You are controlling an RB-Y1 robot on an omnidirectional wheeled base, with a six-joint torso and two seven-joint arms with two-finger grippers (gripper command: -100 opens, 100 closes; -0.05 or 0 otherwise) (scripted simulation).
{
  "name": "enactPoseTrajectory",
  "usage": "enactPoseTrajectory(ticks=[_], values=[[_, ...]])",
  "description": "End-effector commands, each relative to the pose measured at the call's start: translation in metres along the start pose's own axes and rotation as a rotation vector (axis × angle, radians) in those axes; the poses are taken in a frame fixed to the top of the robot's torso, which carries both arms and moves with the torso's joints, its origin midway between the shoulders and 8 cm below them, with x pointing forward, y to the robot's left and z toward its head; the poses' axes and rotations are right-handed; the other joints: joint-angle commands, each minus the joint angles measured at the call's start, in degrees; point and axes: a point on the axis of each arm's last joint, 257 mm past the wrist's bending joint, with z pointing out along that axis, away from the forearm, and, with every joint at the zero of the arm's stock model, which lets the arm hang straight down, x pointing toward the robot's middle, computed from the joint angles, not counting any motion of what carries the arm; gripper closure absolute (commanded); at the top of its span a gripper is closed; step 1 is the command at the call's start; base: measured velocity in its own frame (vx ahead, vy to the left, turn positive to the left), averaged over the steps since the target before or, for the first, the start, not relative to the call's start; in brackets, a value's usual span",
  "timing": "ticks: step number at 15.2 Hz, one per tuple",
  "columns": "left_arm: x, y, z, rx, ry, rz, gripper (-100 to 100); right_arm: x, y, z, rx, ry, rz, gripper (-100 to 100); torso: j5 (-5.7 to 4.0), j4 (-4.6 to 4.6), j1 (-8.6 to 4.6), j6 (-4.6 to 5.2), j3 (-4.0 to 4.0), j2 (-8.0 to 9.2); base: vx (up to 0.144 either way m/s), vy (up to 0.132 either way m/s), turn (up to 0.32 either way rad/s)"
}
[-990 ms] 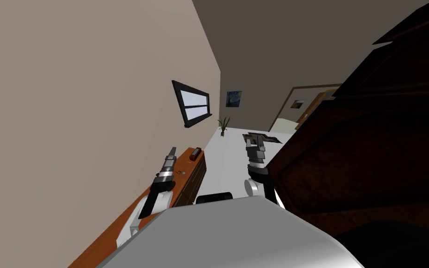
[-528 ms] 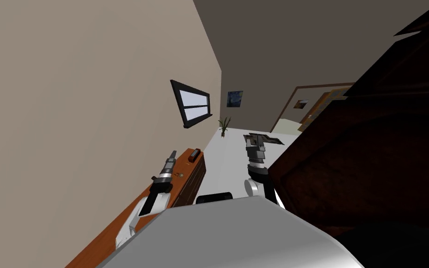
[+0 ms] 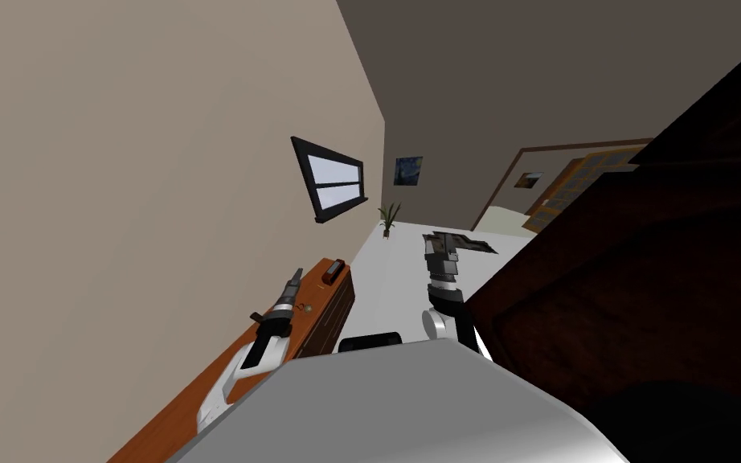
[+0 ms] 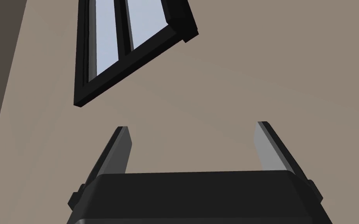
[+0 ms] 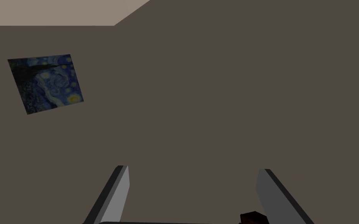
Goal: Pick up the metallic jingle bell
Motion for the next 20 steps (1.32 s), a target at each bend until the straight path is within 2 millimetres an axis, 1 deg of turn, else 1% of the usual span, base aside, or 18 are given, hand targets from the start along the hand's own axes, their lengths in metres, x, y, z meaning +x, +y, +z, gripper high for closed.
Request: enactPoseTrajectory(ticks=[1, 2, 3, 4, 5, 6, 7, 8, 10, 11, 12, 13, 15, 16, 17, 18, 19, 20], values=[[-0.001, 0.014, 0.0, -0.027, 0.003, 0.005, -100, 0.0, 0.0, 0.0, 0.0, 0.0, 0.0, 0, 0.0, 0.0, 0.0, 0.0, 0.0, 0.0, 0.056, -0.045, 0.017], [-0.004, 0.032, -0.001, -0.067, 0.005, 0.017, -100, 0.0, 0.0, 0.0, 0.0, 0.0, 0.0, 0, 0.0, 0.01, 0.04, 0.01, 0.03, 0.06, 0.061, -0.045, 0.035], [-0.003, 0.037, -0.002, -0.078, 0.007, 0.016, -100, 0.0, 0.0, 0.0, 0.0, 0.0, 0.0, 0, 0.01, 0.02, 0.05, 0.0, 0.04, 0.07, 0.065, -0.05, 0.042], [-0.006, 0.054, -0.003, -0.116, 0.007, 0.027, -100, 0.0, 0.0, 0.0, 0.0, 0.0, 0.0, 0, 0.01, 0.02, 0.05, 0.0, 0.04, 0.07, 0.077, -0.046, 0.052], [-0.005, 0.06, -0.005, -0.129, 0.01, 0.027, -100, 0.0, 0.0, 0.0, 0.0, 0.0, 0.0, 0, 0.01, 0.02, 0.06, -0.01, 0.03, 0.05, 0.079, -0.039, 0.044], [-0.009, 0.075, -0.006, -0.164, 0.008, 0.036, -100, 0.0, 0.0, 0.0, 0.0, 0.0, 0.0, 0, 0.02, 0.01, 0.08, 0.0, 0.02, 0.03, 0.085, -0.052, 0.046], [-0.007, 0.083, -0.009, -0.181, 0.012, 0.036, -100, 0.0, 0.0, 0.0, 0.0, 0.0, 0.0, 0, 0.01, 0.01, 0.06, 0.0, 0.01, 0.0, 0.094, -0.063, 0.041], [-0.011, 0.097, -0.011, -0.215, 0.01, 0.044, -100, 0.0, 0.0, 0.0, 0.0, 0.0, 0.0, 0, 0.0, 0.0, 0.02, -0.01, -0.01, -0.02, 0.117, -0.057, 0.062], [-0.009, 0.106, -0.014, -0.234, 0.014, 0.043, -100, 0.0, 0.0, 0.0, 0.0, 0.0, 0.0, 0, 0.0, -0.02, 0.03, -0.01, -0.04, -0.07, 0.078, -0.051, 0.033], [-0.013, 0.122, -0.017, -0.273, 0.012, 0.05, -100, 0.0, 0.0, 0.0, 0.0, 0.0, 0.0, 0, 0.0, 0.0, 0.05, 0.0, 0.01, 0.02, 0.063, -0.052, 0.037], [-0.011, 0.128, -0.02, -0.286, 0.015, 0.05, -100, 0.0, 0.0, 0.0, 0.0, 0.0, 0.0, 0, 0.01, 0.01, 0.04, 0.0, 0.03, 0.05, 0.062, -0.051, 0.042], [-0.015, 0.142, -0.023, -0.322, 0.012, 0.056, -100, 0.0, 0.0, 0.0, 0.0, 0.0, 0.0, 0, 0.0, 0.01, 0.05, 0.0, 0.03, 0.06, 0.07, -0.054, 0.047], [-0.018, 0.162, -0.03, -0.37, 0.012, 0.06, -100, 0.0, 0.0, 0.0, 0.0, 0.0, 0.0, 0, 0.01, 0.01, 0.05, 0.0, 0.02, 0.04, 0.085, -0.055, 0.049], [-0.016, 0.171, -0.036, -0.391, 0.017, 0.059, -100, 0.0, 0.0, 0.0, 0.0, 0.0, 0.0, 0, 0.01, 0.0, 0.04, 0.0, 0.0, 0.0, 0.091, -0.061, 0.046], [-0.019, 0.186, -0.041, -0.43, 0.014, 0.063, -100, 0.0, 0.0, 0.0, 0.0, 0.0, 0.0, 0, 0.0, 0.0, 0.02, 0.0, -0.01, -0.01, 0.093, -0.061, 0.057], [-0.018, 0.192, -0.044, -0.442, 0.017, 0.062, -100, 0.0, 0.0, 0.0, 0.0, 0.0, 0.0, 0, 0.0, 0.0, 0.01, 0.0, -0.02, -0.03, 0.09, -0.057, 0.043], [-0.021, 0.204, -0.049, -0.476, 0.014, 0.064, -100, 0.0, 0.0, 0.0, 0.0, 0.0, 0.0, 0, 0.0, -0.01, 0.02, 0.0, -0.02, -0.03, 0.1, -0.06, 0.043], [-0.02, 0.209, -0.053, -0.488, 0.016, 0.064, -100, 0.0, 0.0, 0.0, 0.0, 0.0, 0.0, 0, -0.01, -0.01, 0.02, 0.0, -0.03, -0.05, 0.094, -0.058, 0.042]])
